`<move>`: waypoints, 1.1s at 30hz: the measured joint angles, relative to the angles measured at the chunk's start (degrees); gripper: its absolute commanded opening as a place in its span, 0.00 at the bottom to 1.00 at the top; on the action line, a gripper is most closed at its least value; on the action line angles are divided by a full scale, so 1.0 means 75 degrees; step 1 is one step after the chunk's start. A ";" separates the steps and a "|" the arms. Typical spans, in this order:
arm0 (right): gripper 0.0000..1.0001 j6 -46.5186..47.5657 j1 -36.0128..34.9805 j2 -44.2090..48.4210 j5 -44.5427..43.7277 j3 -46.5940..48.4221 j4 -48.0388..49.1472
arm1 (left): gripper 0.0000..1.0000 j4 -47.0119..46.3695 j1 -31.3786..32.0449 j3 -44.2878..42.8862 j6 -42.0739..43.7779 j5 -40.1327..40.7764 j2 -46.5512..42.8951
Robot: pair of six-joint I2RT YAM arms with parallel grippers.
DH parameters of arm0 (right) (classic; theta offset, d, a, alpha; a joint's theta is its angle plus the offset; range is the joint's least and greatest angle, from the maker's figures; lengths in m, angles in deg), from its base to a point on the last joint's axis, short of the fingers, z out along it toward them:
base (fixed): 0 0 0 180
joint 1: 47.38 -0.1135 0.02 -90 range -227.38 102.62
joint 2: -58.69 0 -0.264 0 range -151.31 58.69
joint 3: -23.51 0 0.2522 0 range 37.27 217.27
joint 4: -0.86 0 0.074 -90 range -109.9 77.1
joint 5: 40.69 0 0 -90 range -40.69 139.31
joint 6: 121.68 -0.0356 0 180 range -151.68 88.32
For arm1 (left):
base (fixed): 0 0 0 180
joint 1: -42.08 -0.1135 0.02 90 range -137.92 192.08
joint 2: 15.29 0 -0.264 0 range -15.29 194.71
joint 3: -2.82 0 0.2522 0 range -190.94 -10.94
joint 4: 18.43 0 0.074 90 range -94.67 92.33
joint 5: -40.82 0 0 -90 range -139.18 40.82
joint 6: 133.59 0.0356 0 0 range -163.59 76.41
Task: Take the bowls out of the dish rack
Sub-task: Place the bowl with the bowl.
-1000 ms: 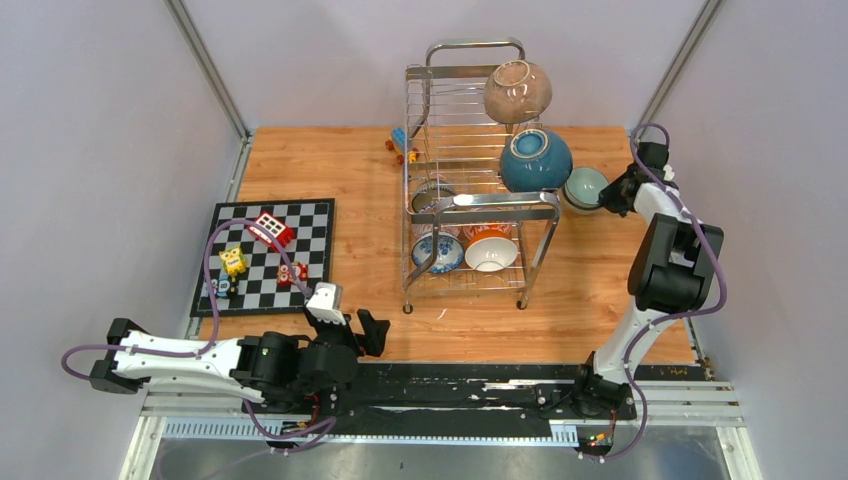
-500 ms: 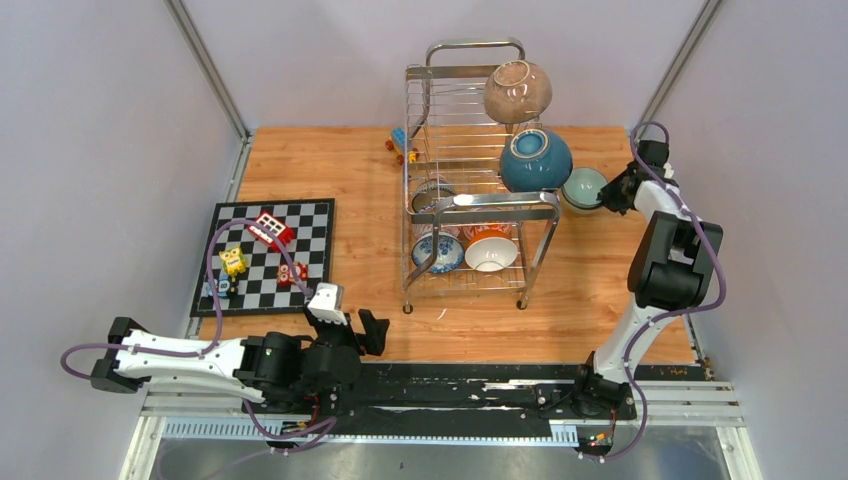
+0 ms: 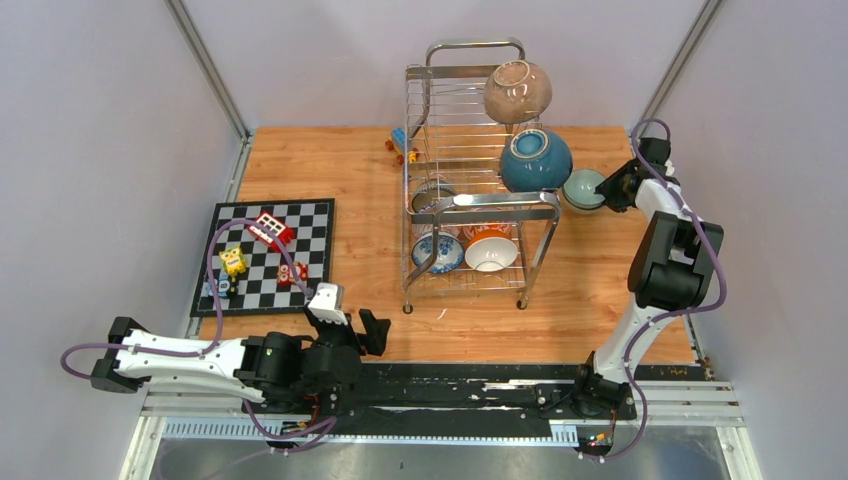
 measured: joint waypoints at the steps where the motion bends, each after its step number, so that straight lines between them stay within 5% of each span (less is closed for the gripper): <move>1: 0.41 0.0000 0.0000 0.0000 0.0009 0.0012 -0.0009 | 1.00 -0.0012 0.0000 0.0000 -0.0006 -0.0009 0.0000; 19: 0.47 0.0254 0.0000 0.0277 -0.0111 0.0242 -0.0653 | 1.00 -0.0047 0.0000 0.0099 -0.0020 -0.0187 -0.0291; 33: 0.16 0.0463 0.0000 0.0306 -0.0274 0.0283 -0.0982 | 1.00 -0.0026 0.0000 0.0119 -0.0152 -0.0274 -0.0449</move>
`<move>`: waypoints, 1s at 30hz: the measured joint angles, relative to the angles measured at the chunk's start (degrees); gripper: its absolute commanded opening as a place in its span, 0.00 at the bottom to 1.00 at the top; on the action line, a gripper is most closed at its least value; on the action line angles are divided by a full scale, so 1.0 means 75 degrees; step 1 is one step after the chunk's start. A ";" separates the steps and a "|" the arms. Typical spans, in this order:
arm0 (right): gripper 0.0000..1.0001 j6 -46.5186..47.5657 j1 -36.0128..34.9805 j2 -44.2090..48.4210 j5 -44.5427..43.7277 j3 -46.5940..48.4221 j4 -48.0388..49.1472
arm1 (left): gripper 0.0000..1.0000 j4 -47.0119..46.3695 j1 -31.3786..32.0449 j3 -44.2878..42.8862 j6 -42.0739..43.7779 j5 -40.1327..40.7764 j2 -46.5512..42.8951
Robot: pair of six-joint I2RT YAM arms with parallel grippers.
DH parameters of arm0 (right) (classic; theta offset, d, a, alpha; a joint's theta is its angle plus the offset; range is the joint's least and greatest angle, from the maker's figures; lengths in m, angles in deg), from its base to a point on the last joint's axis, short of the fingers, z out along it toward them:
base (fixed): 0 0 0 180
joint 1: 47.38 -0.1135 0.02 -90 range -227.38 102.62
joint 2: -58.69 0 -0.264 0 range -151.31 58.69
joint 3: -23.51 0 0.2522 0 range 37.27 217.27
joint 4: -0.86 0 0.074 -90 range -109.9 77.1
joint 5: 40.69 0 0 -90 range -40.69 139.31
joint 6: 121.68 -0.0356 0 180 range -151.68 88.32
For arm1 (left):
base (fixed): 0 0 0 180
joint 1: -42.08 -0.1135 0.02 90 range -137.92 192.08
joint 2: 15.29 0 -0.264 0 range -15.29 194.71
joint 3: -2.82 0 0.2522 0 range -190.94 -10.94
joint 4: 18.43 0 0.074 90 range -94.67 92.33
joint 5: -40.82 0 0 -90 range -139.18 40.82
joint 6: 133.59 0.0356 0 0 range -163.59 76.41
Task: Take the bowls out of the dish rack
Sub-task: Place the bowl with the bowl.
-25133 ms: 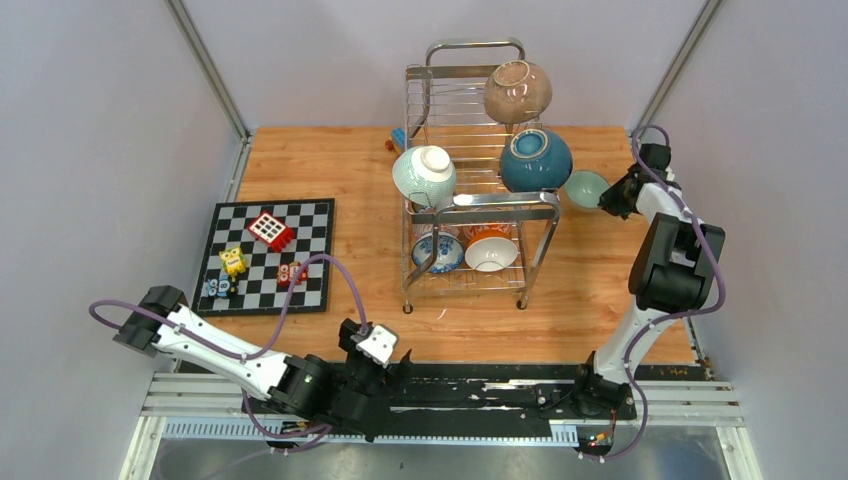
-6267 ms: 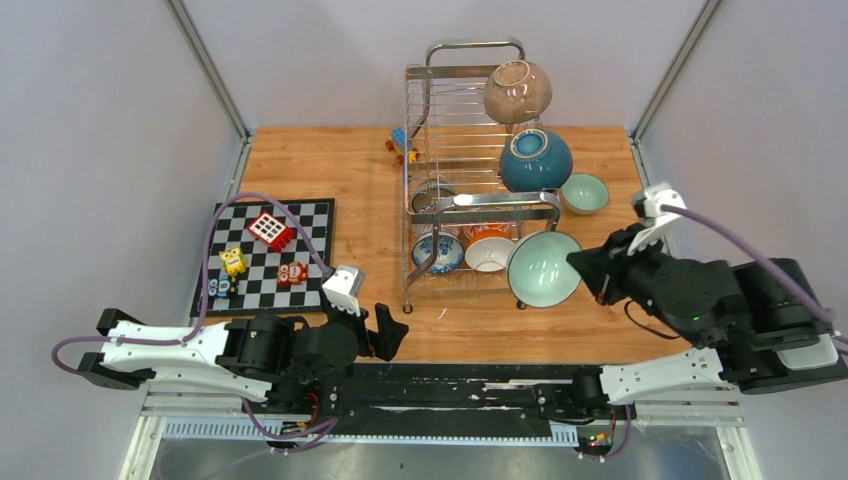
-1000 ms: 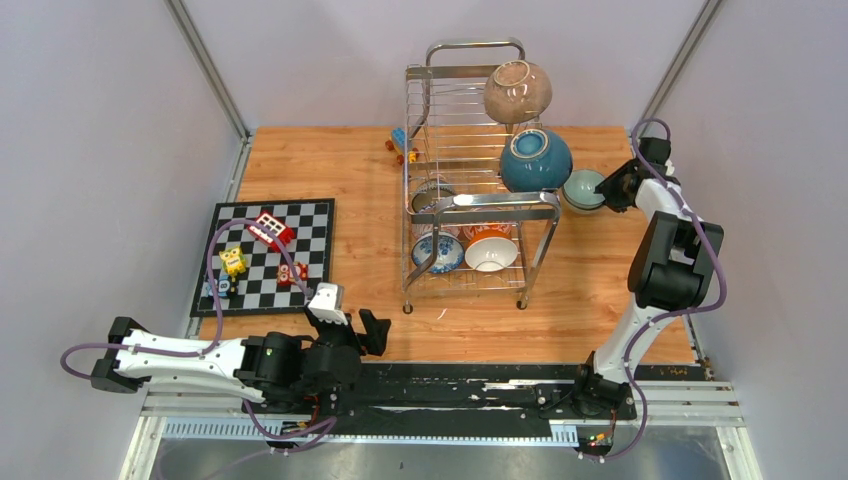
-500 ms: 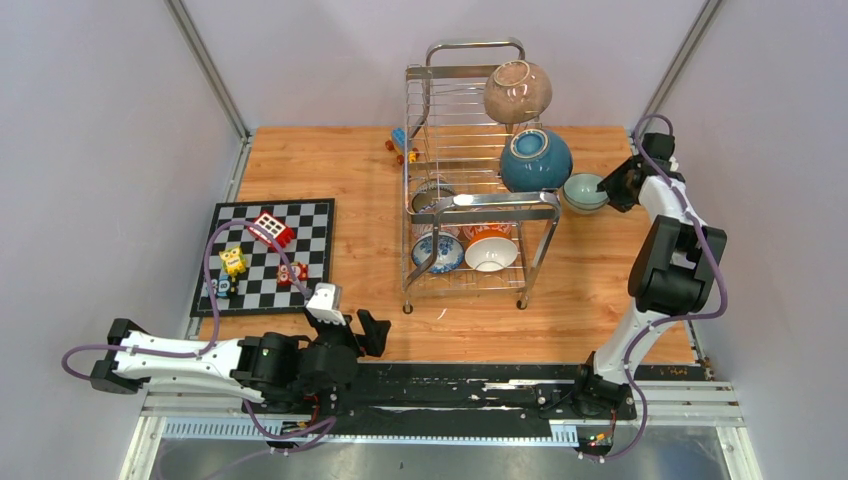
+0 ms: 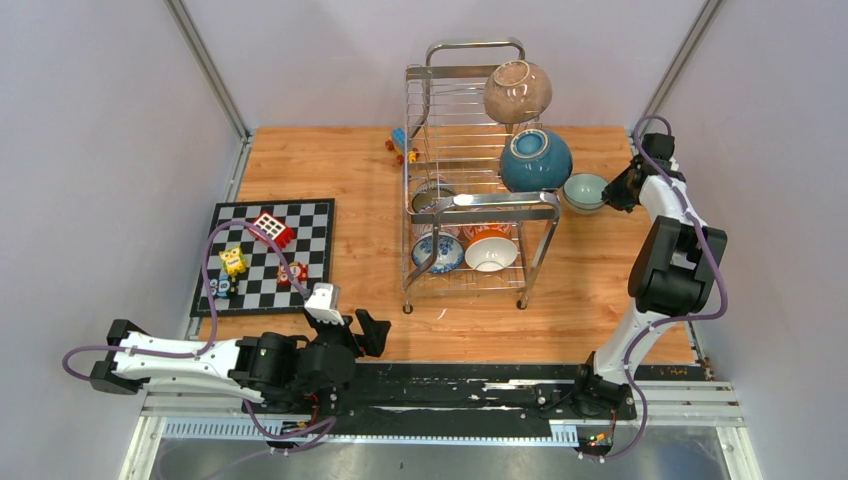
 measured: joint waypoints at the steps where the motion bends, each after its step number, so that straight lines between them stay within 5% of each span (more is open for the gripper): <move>1: 0.14 0.0012 0.0000 0.0000 0.0000 0.0000 -0.0003 | 1.00 0.0000 0.0000 0.0000 0.0000 0.0000 0.0000; 7: 0.03 0.0038 0.0003 0.0000 -0.0015 0.0003 0.0000 | 1.00 0.0000 0.0000 0.0000 0.0000 0.0003 0.0003; 30: 0.03 -0.0466 0.0035 -0.0003 0.0420 -0.0286 0.0344 | 1.00 -0.0009 0.0000 0.0052 0.0006 0.0003 0.0000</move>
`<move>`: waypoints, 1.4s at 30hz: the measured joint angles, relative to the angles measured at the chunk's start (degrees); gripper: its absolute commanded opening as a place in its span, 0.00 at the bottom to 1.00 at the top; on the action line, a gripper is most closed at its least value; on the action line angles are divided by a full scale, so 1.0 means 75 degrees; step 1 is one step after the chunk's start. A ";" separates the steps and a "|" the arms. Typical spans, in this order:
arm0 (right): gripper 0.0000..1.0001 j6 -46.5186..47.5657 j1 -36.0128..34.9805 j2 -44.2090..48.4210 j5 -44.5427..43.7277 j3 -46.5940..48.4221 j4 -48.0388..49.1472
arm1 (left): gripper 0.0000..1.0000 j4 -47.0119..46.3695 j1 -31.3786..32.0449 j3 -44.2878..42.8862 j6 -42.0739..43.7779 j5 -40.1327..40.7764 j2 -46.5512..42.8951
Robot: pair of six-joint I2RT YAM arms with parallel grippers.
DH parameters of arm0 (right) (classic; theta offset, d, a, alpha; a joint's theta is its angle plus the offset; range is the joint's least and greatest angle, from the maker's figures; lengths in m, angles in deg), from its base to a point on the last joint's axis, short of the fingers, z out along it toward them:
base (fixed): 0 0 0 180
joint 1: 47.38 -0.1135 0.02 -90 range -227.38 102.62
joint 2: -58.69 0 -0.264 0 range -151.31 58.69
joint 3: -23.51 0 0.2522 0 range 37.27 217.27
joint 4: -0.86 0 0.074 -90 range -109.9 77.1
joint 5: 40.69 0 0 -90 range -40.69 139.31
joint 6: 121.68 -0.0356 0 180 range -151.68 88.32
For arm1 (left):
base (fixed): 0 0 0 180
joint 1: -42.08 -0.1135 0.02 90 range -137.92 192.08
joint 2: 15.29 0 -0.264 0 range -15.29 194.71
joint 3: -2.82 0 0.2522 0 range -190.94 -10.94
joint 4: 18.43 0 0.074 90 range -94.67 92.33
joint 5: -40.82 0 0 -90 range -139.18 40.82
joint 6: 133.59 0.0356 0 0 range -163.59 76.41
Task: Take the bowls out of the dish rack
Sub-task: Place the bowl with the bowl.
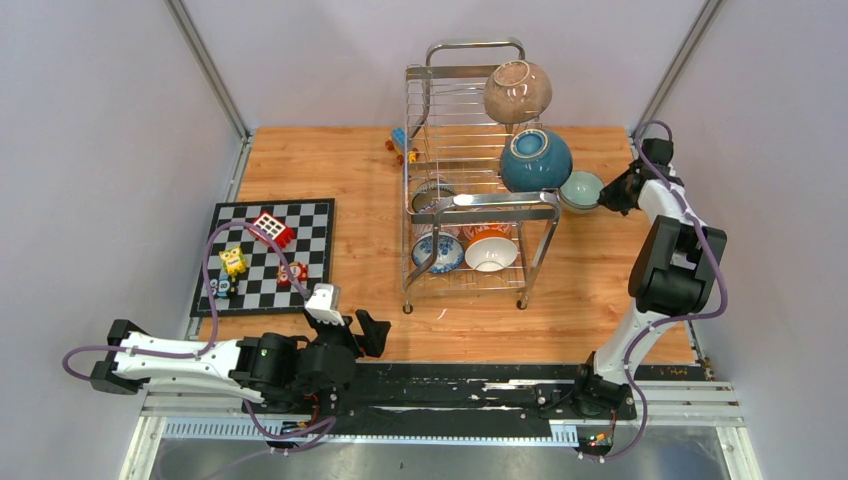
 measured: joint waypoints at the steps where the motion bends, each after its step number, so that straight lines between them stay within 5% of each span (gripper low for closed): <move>1: 0.03 -0.0035 0.0006 0.0003 0.0032 -0.0050 0.0064 | 1.00 -0.0003 0.0000 0.0020 -0.0003 0.0000 -0.0006; 13: 0.05 -0.0239 0.0152 0.0000 0.0420 -0.0385 0.0583 | 1.00 -0.0067 0.0000 0.0114 0.0000 0.0000 -0.0012; 20: 0.38 -0.0230 0.0154 0.0006 0.0530 -0.0379 0.0638 | 1.00 -0.0119 0.0000 0.0128 0.0000 -0.0003 -0.0012; 30: 0.67 -0.0169 0.0154 0.0358 0.0597 -0.0370 0.0527 | 1.00 -0.0125 0.0000 0.0128 0.0029 -0.0061 -0.0012; 42: 0.67 -0.0277 -0.0093 0.2209 0.0562 -0.0286 0.0172 | 1.00 -0.0114 0.0000 -0.0300 0.0723 -0.0050 0.0038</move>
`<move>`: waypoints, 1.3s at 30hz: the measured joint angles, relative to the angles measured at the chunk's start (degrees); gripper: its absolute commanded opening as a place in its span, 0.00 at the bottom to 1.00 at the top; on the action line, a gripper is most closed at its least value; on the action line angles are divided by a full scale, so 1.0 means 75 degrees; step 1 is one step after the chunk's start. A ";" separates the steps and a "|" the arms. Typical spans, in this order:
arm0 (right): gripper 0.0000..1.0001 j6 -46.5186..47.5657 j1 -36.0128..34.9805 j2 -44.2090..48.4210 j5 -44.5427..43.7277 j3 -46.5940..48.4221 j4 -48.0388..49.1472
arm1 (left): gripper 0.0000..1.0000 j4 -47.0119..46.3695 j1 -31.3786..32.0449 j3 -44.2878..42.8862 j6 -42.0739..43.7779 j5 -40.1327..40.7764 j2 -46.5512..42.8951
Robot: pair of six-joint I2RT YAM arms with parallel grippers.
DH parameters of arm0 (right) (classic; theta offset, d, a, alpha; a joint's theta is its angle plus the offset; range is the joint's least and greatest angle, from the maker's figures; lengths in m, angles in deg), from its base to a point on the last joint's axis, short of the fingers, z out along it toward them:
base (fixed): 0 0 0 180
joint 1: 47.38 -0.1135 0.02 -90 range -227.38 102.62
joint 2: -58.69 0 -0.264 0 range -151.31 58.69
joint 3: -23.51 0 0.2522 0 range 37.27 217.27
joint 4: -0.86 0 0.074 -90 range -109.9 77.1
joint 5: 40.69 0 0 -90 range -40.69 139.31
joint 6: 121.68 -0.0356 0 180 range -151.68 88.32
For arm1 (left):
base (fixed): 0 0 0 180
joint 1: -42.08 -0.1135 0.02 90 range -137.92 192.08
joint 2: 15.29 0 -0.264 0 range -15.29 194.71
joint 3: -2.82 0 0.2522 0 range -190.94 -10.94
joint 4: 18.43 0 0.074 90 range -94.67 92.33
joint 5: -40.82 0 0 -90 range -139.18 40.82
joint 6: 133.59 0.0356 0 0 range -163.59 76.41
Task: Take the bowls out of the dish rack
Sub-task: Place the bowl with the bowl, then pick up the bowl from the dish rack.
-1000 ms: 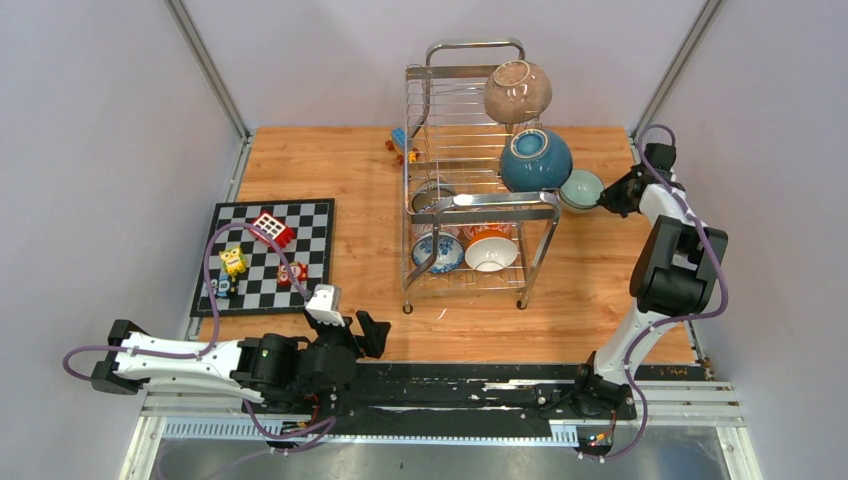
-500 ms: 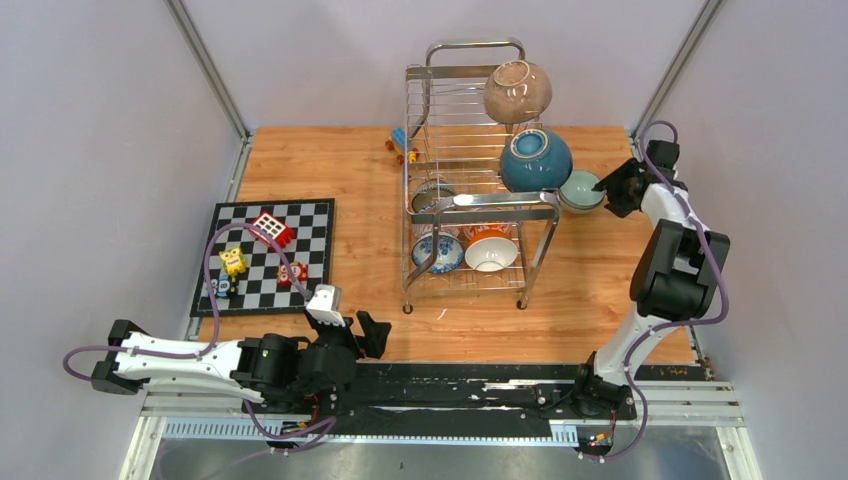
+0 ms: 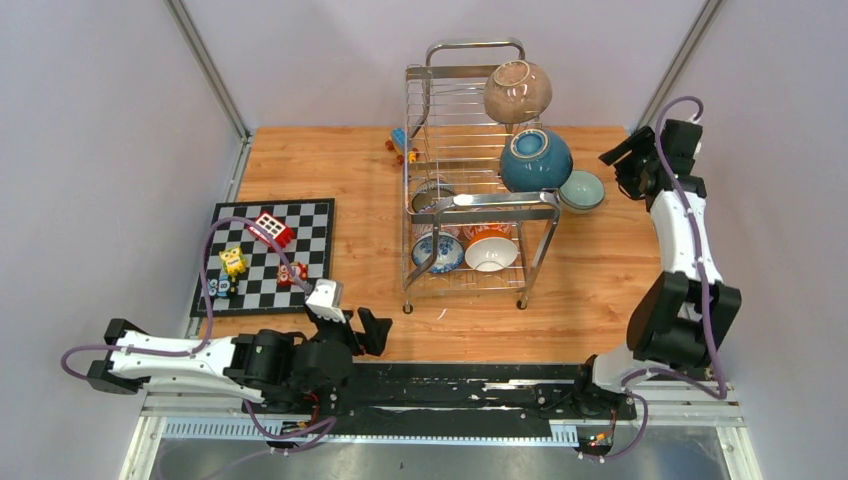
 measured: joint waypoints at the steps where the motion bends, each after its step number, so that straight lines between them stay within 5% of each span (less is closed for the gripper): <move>1: 0.66 -0.0012 -0.0093 0.0268 -0.0023 -0.0003 -0.0009 | 1.00 0.0000 0.0000 -0.0152 0.0128 0.0020 0.0026; 15: 0.64 -0.0819 -0.1139 0.5406 -0.1300 -0.1731 -0.0420 | 1.00 0.0463 0.0000 -0.2253 0.2020 0.0959 0.0312; 21: 0.73 -0.0892 -0.1323 0.7055 -0.1070 -0.2194 -0.0793 | 1.00 0.0720 0.0000 -0.2349 0.2518 0.1378 0.0076; 27: 0.92 -0.1128 -0.1582 0.7889 -0.0119 -0.2509 -0.0600 | 1.00 0.0933 0.0000 -0.2655 0.2850 0.1862 -0.0020; 39: 0.93 -0.2853 -0.1682 0.7769 0.1303 -0.3045 0.1559 | 1.00 0.1046 0.0000 -0.2209 0.2649 0.1941 -0.0545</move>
